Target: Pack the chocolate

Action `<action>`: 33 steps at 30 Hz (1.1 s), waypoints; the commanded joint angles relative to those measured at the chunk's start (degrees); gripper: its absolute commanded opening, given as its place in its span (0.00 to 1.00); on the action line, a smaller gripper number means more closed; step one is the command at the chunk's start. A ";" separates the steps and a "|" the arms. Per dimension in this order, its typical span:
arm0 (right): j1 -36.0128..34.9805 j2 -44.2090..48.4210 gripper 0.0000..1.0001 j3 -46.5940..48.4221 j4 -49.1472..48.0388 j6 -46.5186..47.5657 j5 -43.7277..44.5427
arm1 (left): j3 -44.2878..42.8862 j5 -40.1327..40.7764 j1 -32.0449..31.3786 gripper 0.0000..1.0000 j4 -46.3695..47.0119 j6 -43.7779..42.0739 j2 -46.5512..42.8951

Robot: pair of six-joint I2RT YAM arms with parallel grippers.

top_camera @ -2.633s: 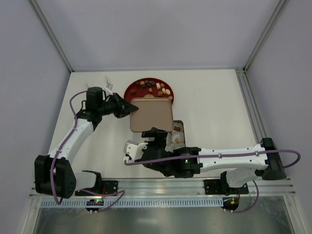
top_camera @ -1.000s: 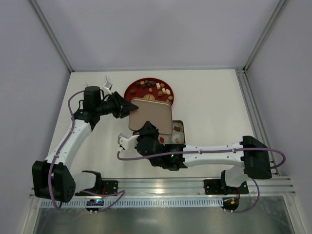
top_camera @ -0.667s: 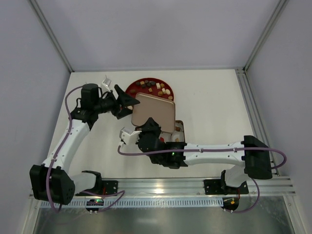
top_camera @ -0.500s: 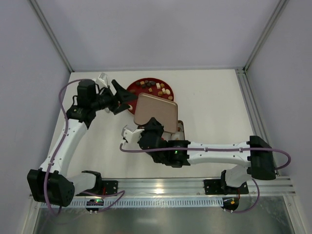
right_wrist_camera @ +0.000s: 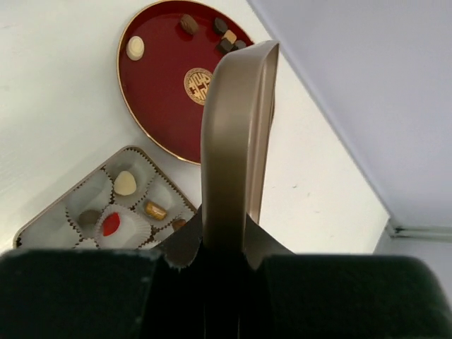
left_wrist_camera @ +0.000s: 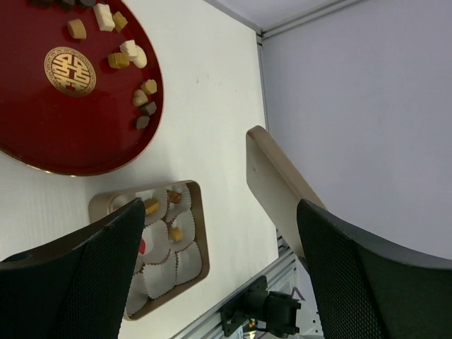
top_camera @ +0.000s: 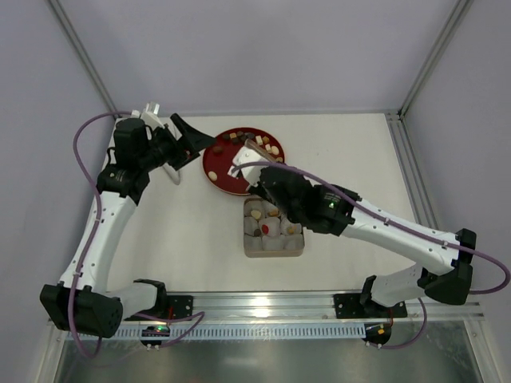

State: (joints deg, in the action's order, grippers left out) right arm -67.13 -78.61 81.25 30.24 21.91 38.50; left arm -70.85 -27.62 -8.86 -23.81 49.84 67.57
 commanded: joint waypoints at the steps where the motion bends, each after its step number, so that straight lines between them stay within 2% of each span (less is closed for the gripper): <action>1: 6.28 3.02 0.04 4.00 7.29 -11.17 -15.97 | -2.54 1.95 0.25 0.86 0.17 -1.77 0.54; 5: 15.08 6.36 0.04 3.21 5.98 -18.47 -32.13 | -1.49 1.16 0.25 0.86 0.17 -1.94 1.33; 6: 17.19 7.58 0.04 2.34 5.45 -21.70 -39.83 | -0.96 0.64 0.34 0.86 0.26 -2.12 1.51; 8: 23.96 8.47 0.04 1.28 3.43 -25.50 -47.26 | 1.14 -0.94 0.25 0.86 1.57 -2.21 1.34; 9: 25.98 9.17 0.04 -0.20 2.55 -29.00 -54.51 | 2.37 -1.82 0.25 0.86 2.45 -2.12 1.07; 11: 32.73 9.96 0.04 -3.27 -1.31 -33.23 -60.80 | 5.97 -4.20 -0.10 0.84 6.66 -1.60 0.37; 16: 42.16 11.55 0.04 -10.93 -12.19 -47.54 -77.92 | 11.78 -5.25 -1.42 0.84 11.67 -1.59 -0.95; 18: 44.62 11.98 0.04 -16.35 -16.24 -52.12 -81.02 | 15.02 -5.60 -1.77 0.84 14.30 -0.72 -1.74; 19: 45.50 12.42 0.04 -18.74 -22.27 -57.71 -85.04 | 15.91 -5.78 -2.29 0.84 15.02 -0.19 -2.00; 22: 48.41 13.04 0.04 -28.23 -35.37 -67.57 -88.68 | 18.64 -4.99 -4.49 0.82 15.46 -0.45 -2.09; 27: 51.04 13.92 0.04 -37.73 -42.26 -72.87 -90.61 | 22.59 -3.32 -6.16 0.82 16.08 -0.80 -2.09; 33: 54.47 11.12 0.04 -47.23 -59.12 -83.51 -94.57 | 25.23 -1.13 -8.97 0.81 15.99 -0.98 -1.04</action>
State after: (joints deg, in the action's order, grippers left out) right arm -13.85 -67.26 36.42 -12.93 -53.04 -51.29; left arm -46.44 -30.26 -16.60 -10.98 49.28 66.85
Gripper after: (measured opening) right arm 0.149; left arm 0.811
